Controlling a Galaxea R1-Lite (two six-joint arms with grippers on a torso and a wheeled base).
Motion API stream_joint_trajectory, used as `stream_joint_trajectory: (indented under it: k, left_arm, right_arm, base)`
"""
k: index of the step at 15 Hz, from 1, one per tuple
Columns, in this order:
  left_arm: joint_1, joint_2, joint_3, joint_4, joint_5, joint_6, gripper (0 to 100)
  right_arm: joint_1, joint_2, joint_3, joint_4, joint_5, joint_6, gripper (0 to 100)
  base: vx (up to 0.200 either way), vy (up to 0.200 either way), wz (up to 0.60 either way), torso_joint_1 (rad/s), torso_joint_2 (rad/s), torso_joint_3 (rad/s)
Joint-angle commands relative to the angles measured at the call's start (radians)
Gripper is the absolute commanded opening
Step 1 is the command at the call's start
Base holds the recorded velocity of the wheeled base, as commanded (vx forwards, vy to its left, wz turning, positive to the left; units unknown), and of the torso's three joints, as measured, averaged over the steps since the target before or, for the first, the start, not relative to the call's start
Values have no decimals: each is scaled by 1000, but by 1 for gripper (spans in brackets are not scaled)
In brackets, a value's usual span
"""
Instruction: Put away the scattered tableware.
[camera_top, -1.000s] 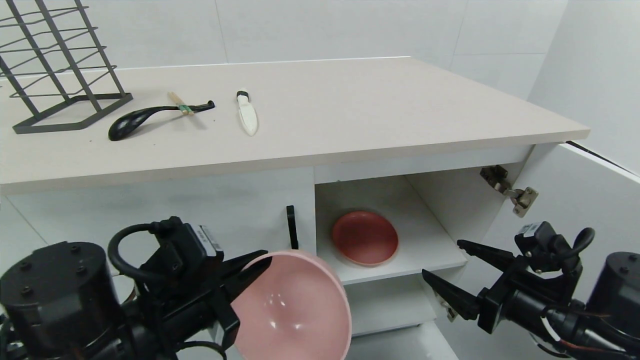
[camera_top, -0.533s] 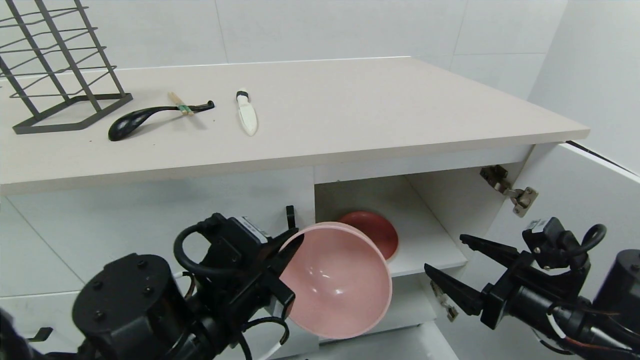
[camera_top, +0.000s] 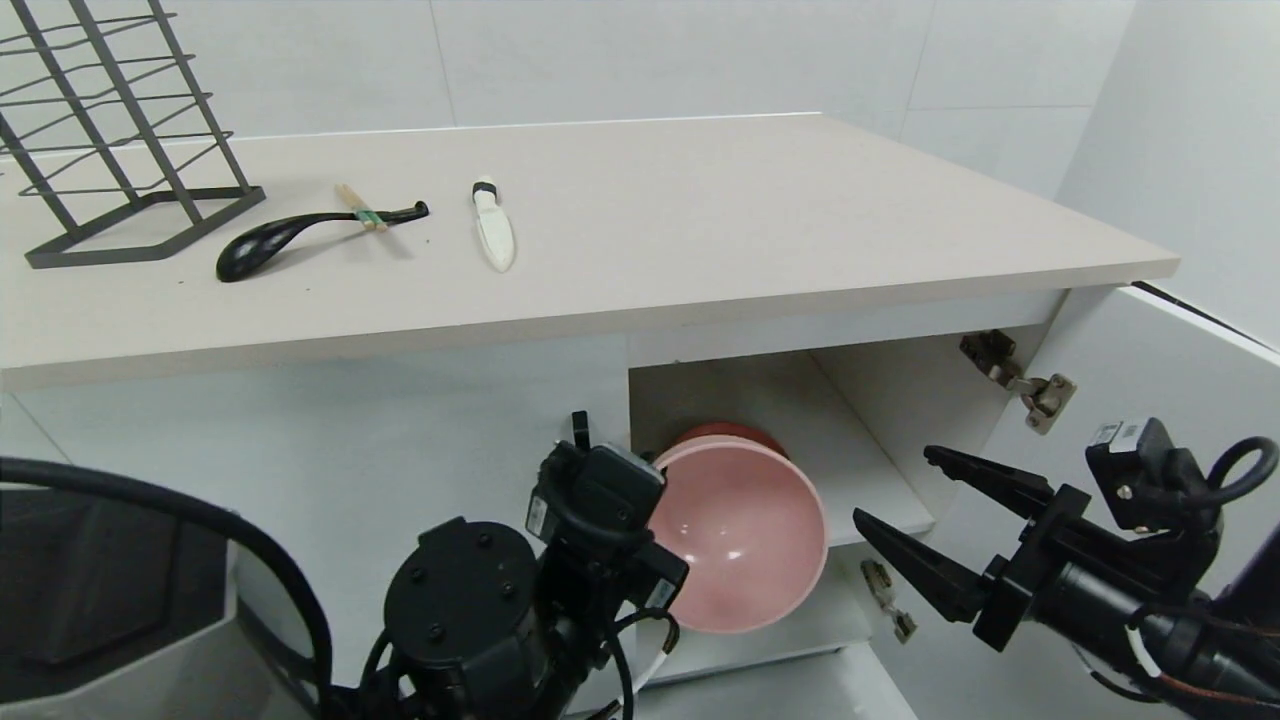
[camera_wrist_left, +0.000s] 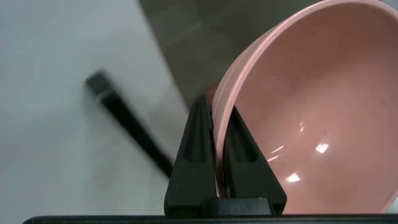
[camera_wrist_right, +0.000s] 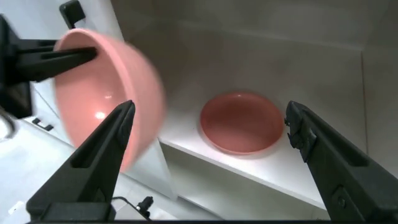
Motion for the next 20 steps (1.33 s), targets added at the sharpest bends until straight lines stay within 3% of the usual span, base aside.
stream_joint_trajectory:
  k: [1, 3, 8, 10, 12, 20]
  left_arm:
    - [-40, 87, -119, -1, 59, -8, 0]
    - [-59, 107, -156, -1, 91, -13, 0]
    - [-57, 113, -172, -1, 88, -28, 0]
    - [-60, 141, -239, -1, 88, -50, 0]
    - [-73, 167, -277, -1, 87, -44, 0]
    - [-88, 182, -310, -1, 88, -51, 0]
  right_arm:
    - [1, -3, 1, -1, 0, 3, 100]
    - [-5, 14, 3, -1, 0, 3, 100]
    - [-121, 149, -33, -1, -9, 4, 100]
    - [-118, 161, -42, -1, -26, 4, 100]
    - [-118, 159, -45, -1, -26, 4, 100]
    - [-127, 107, -68, -1, -26, 6, 100]
  base:
    - [0, 0, 0, 0, 0, 0]
    - [0, 0, 0, 0, 0, 0]
    - [0, 0, 0, 0, 0, 0]
    - [0, 0, 0, 0, 0, 0]
    - [0, 0, 0, 0, 0, 0]
    - [0, 0, 0, 0, 0, 0]
